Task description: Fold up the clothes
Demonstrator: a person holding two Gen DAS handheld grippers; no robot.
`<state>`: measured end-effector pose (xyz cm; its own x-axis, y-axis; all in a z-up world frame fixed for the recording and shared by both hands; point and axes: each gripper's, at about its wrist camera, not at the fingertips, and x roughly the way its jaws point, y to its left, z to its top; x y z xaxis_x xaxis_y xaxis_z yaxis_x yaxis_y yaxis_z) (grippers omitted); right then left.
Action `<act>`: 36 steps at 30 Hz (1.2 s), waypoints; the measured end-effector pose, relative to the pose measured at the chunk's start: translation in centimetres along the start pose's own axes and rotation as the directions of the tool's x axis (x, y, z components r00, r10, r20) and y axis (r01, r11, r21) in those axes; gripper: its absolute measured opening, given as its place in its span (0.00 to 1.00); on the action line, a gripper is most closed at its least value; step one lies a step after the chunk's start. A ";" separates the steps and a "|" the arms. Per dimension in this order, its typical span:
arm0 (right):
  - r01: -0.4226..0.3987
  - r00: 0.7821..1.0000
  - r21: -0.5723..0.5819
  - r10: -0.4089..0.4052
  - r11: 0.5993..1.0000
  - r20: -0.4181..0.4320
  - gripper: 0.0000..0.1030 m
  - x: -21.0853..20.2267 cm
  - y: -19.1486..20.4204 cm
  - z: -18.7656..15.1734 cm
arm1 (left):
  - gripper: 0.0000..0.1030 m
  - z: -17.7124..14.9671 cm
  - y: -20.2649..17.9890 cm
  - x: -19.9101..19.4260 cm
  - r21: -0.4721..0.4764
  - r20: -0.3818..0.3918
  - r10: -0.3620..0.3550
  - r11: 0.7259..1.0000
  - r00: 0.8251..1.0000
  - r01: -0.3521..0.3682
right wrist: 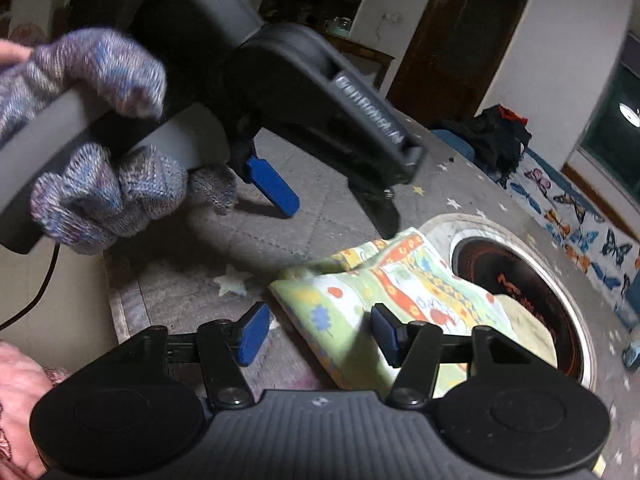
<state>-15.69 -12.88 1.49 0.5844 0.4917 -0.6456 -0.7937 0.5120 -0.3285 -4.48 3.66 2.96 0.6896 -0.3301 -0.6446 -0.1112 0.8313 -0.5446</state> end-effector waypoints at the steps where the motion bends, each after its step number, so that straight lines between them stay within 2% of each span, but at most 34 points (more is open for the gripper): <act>1: 0.008 1.000 -0.011 -0.008 1.000 0.000 0.40 0.1 0.1 0.1 | 0.86 0.0 0.1 0.0 -0.016 0.000 -0.011 1.000 1.000 0.011; 5: -0.010 1.000 0.031 0.010 0.999 0.008 0.27 0.1 -0.5 0.1 | 0.88 0.0 0.2 0.2 -0.073 -0.004 -0.048 0.996 0.999 0.047; 9: -0.053 0.998 0.179 0.046 0.982 0.041 0.22 -0.8 -2.7 0.1 | 0.88 0.0 0.2 0.3 -0.112 -0.008 -0.071 0.991 0.997 0.070; 13: -0.086 0.995 0.294 0.066 0.952 0.078 0.20 -2.0 -4.8 -0.1 | 0.88 0.2 0.2 0.4 -0.175 -0.007 -0.114 0.978 0.993 0.111; 16: -0.094 0.993 0.334 0.064 0.938 0.099 0.19 -2.6 -5.7 -0.2 | 0.88 0.2 0.2 0.5 -0.228 -0.006 -0.167 0.960 0.986 0.161; 26: -0.120 0.987 0.395 0.065 0.911 0.150 0.18 -4.1 -6.7 -0.6 | 0.86 0.0 -0.4 2.8 -0.312 -0.081 -0.243 0.927 0.967 0.207; 30: -0.132 0.985 0.405 0.076 0.905 0.153 0.18 -4.1 -6.7 -0.9 | 0.70 0.2 -0.4 4.1 -0.314 -0.105 -0.259 0.925 0.960 0.216; 31: -0.135 0.985 0.404 0.079 0.905 0.153 0.18 -4.1 -6.7 -1.0 | 0.61 0.2 -0.4 4.4 -0.317 -0.111 -0.266 0.922 0.957 0.220; 33: -0.138 0.985 0.402 0.082 0.905 0.154 0.18 -4.1 -6.6 -1.1 | 0.53 0.1 -0.2 4.8 -0.328 -0.122 -0.274 0.918 0.954 0.222; 36: -0.143 0.984 0.388 0.091 0.911 0.151 0.18 -3.7 -6.3 -1.2 | 0.36 0.0 0.0 5.0 -0.322 -0.131 -0.267 0.922 0.955 0.214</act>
<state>-13.02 -18.78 5.17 0.5289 0.6366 -0.5613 -0.7408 0.6690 0.0606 -0.98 2.04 -0.30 0.5943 -0.5960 -0.5400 -0.1850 0.5521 -0.8130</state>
